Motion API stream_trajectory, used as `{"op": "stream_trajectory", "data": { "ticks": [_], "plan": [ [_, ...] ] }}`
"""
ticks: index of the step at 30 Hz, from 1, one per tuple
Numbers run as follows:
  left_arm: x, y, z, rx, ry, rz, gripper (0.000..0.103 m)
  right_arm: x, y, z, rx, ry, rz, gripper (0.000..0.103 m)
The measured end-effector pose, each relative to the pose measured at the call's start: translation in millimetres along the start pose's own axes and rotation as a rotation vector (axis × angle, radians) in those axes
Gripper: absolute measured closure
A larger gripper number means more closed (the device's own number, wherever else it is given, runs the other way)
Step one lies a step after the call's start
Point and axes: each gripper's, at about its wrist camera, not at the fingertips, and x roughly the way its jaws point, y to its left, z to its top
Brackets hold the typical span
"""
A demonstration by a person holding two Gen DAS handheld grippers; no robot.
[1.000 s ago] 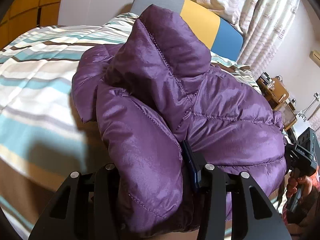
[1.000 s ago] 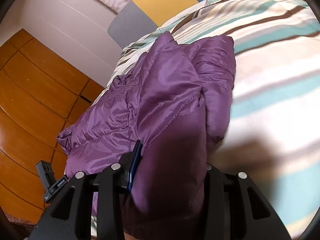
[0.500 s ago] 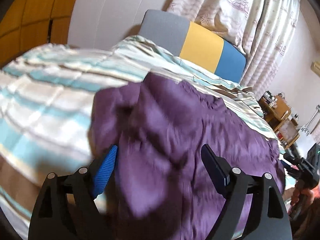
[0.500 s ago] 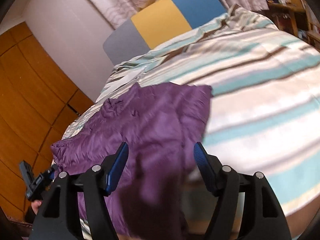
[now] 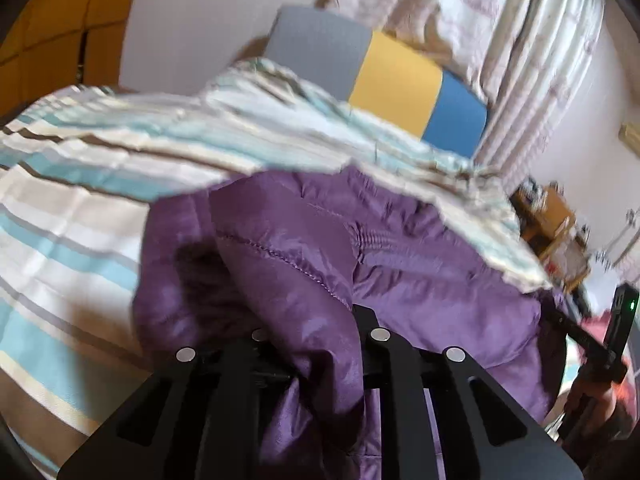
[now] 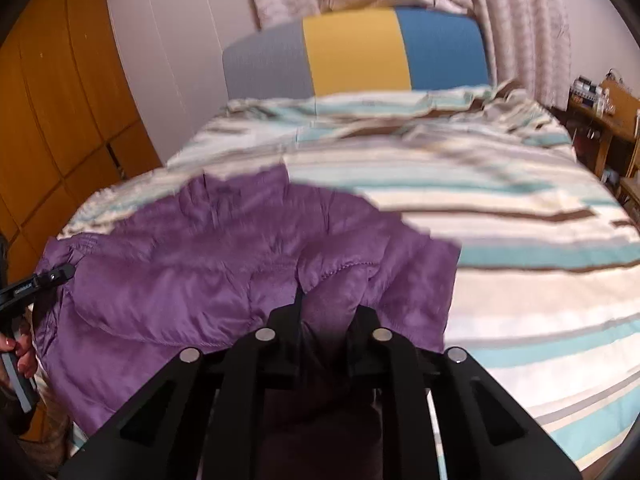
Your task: Fold large clothes
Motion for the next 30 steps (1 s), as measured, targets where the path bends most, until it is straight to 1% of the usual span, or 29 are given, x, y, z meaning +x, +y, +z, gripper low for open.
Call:
{"op": "stream_trajectory", "data": {
  "ticks": [4,5,6,8,11,15,18,22,24,27,30],
  "plan": [
    [-17.4,-8.6,23.0,-0.061,-0.129,-0.017,0.088,-22.5,7.8,23.8,0.005,-0.114,0.006,0.090],
    [-20.5,-12.9,29.0,-0.060,-0.173,-0.014,0.087,-25.0,10.7,30.0,0.003,-0.139,0.004,0.090],
    [-21.1,-17.5,34.4,-0.054,-0.200,-0.004,0.087,-26.9,12.8,36.3,0.001,-0.161,0.001,0.090],
    [-19.7,-23.3,42.9,-0.049,-0.238,0.014,0.087,-26.2,17.5,49.1,-0.009,-0.206,-0.021,0.090],
    [-8.1,-31.5,56.5,-0.041,-0.290,0.051,0.088,-16.2,21.1,63.3,-0.005,-0.246,-0.037,0.090],
    [11.0,-36.5,69.3,-0.028,-0.322,0.104,0.088,4.0,22.6,76.0,0.005,-0.280,-0.066,0.090],
    [32.2,-40.7,73.7,0.013,-0.332,0.170,0.088,24.7,23.1,80.7,0.001,-0.292,-0.094,0.090],
    [57.7,-37.2,72.5,0.039,-0.318,0.226,0.088,60.5,19.7,80.4,-0.008,-0.261,-0.142,0.090],
    [71.7,-34.6,71.6,0.045,-0.297,0.255,0.087,75.3,17.4,76.6,-0.013,-0.241,-0.158,0.090],
    [85.1,-31.9,67.8,0.050,-0.278,0.277,0.087,97.0,12.2,69.0,0.001,-0.203,-0.174,0.089],
    [95.5,-28.2,64.9,0.051,-0.265,0.294,0.088,108.4,6.6,65.0,0.023,-0.185,-0.178,0.087]
  ]
}}
